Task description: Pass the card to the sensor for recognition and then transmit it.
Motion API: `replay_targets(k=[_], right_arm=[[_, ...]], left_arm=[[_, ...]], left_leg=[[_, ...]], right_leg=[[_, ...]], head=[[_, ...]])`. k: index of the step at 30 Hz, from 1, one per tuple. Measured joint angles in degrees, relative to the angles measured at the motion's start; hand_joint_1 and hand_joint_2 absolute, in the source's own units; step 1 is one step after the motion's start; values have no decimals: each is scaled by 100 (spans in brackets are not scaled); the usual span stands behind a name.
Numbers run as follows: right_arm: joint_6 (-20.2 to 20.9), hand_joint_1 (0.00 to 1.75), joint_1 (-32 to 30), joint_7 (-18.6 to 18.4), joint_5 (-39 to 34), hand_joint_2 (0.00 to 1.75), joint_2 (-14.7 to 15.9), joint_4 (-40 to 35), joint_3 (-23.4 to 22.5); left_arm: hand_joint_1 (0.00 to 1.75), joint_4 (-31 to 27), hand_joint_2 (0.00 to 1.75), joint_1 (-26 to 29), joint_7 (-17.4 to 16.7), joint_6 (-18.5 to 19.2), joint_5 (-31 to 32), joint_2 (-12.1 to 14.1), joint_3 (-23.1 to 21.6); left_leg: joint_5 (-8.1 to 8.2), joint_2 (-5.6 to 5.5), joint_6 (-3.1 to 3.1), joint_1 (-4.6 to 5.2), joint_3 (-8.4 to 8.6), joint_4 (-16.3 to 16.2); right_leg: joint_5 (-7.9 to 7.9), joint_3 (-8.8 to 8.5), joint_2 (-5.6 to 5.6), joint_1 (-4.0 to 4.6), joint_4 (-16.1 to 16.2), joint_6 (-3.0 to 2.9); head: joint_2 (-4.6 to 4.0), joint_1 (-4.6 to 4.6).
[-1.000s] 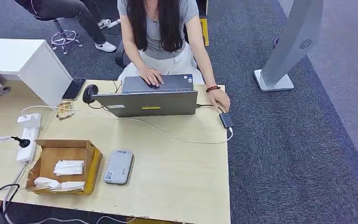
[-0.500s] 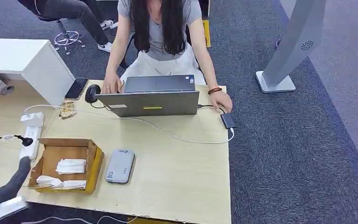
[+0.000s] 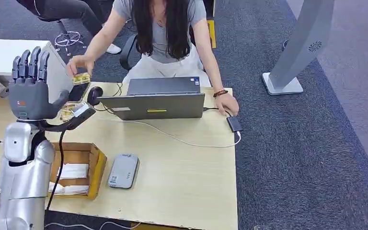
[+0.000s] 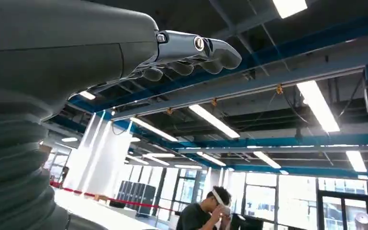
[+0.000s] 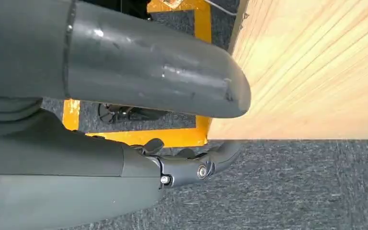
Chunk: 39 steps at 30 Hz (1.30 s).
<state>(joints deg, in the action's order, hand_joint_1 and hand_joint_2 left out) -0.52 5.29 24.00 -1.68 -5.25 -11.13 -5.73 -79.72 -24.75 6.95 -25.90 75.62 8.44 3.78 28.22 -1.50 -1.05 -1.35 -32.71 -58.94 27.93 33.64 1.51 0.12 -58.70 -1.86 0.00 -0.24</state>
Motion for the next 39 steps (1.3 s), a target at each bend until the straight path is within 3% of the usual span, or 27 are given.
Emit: replay_targets(k=[20, 21, 39], right_arm=[[11, 0, -19, -61, 68, 0, -2, 2, 0], [11, 0, -23, -61, 70, 0, -2, 2, 0], [-9, 0, -38, -61, 205, 0, -2, 2, 0]], left_arm=[[0, 768, 175, -547, -179, 2, 238, 144, -357], [175, 783, 175, -549, -192, -2, 238, 144, -372], [175, 1104, 175, -552, -72, -72, -65, 149, -547]], left_leg=[[5, 5, 5, 0, -1, 0], [5, 5, 5, 0, -1, 0], [5, 5, 5, 0, -2, 0]], right_leg=[[0, 4, 2, -1, 2, 1], [1, 4, 3, -1, 2, 1], [1, 4, 3, -1, 2, 1]], head=[[0, 0], [0, 0], [0, 0]])
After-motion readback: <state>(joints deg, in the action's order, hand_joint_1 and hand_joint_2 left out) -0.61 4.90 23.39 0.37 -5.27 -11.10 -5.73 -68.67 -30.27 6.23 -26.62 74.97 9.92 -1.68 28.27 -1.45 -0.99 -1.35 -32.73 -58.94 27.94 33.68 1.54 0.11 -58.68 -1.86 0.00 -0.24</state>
